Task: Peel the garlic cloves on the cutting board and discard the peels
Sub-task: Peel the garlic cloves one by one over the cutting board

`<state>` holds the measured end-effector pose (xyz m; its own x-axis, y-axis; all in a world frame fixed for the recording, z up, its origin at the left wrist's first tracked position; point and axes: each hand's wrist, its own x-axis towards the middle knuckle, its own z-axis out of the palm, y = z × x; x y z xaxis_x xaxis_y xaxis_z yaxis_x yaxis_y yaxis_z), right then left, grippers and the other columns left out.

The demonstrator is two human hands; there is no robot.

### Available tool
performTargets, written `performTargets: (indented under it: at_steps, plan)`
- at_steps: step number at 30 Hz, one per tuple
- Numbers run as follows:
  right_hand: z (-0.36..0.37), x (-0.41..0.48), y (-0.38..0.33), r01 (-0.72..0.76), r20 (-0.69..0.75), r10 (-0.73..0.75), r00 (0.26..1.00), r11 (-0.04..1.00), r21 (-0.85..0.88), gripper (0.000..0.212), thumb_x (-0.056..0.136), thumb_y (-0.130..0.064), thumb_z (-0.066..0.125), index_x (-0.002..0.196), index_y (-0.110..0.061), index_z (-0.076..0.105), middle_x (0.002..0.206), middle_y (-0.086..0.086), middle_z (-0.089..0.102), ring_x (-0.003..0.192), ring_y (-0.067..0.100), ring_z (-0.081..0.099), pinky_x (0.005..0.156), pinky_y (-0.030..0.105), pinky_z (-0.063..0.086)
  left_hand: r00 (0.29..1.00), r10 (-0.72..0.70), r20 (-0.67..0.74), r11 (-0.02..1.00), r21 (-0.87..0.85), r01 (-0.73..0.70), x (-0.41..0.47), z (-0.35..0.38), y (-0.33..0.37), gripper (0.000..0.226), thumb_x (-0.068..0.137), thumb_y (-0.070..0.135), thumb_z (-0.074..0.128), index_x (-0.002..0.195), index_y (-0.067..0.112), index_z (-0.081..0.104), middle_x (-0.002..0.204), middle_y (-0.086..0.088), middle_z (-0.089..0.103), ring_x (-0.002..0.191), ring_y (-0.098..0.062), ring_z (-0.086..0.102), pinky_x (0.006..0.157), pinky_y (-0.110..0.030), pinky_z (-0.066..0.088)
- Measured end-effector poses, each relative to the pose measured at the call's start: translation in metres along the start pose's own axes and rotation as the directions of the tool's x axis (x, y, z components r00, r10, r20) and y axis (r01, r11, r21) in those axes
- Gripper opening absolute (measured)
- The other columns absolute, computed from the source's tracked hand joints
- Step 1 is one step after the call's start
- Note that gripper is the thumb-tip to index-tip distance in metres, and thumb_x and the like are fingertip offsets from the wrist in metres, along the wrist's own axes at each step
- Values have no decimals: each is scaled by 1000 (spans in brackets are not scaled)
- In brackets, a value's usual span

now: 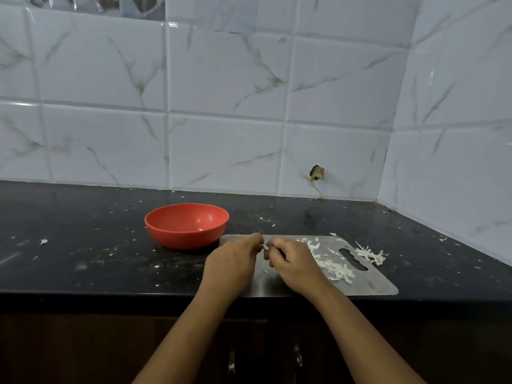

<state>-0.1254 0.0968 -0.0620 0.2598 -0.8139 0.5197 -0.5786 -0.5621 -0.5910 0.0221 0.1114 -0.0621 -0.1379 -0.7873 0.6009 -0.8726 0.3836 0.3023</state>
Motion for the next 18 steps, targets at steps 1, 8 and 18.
performTargets:
  at_steps: [1,8,18]
  plan:
    - [0,0,1,16,-18,-17,1000,1000,-13,23,91,-11,49,72,-13,60,62,3,57,52,6,44,52,21,32,1000,3,17,1000,-28,-3,0,-1,1,18,99,26,37,91,27,52,78,9,55,75,-12,55,64,-35,49]
    - [1,-5,-1,98,-94,-97,991,995,0,27,87,-13,51,60,-15,53,49,-6,41,49,8,39,48,17,25,947,-41,318,674,-691,261,5,-10,0,29,101,8,40,73,6,50,53,2,45,44,-2,40,52,-21,33]
    - [5,-3,2,71,-124,-83,989,993,-97,28,91,-12,50,65,-2,49,53,5,43,51,11,35,50,26,26,976,-133,174,884,-424,196,3,-5,2,32,98,21,45,68,19,54,60,5,55,57,-9,52,61,-32,42]
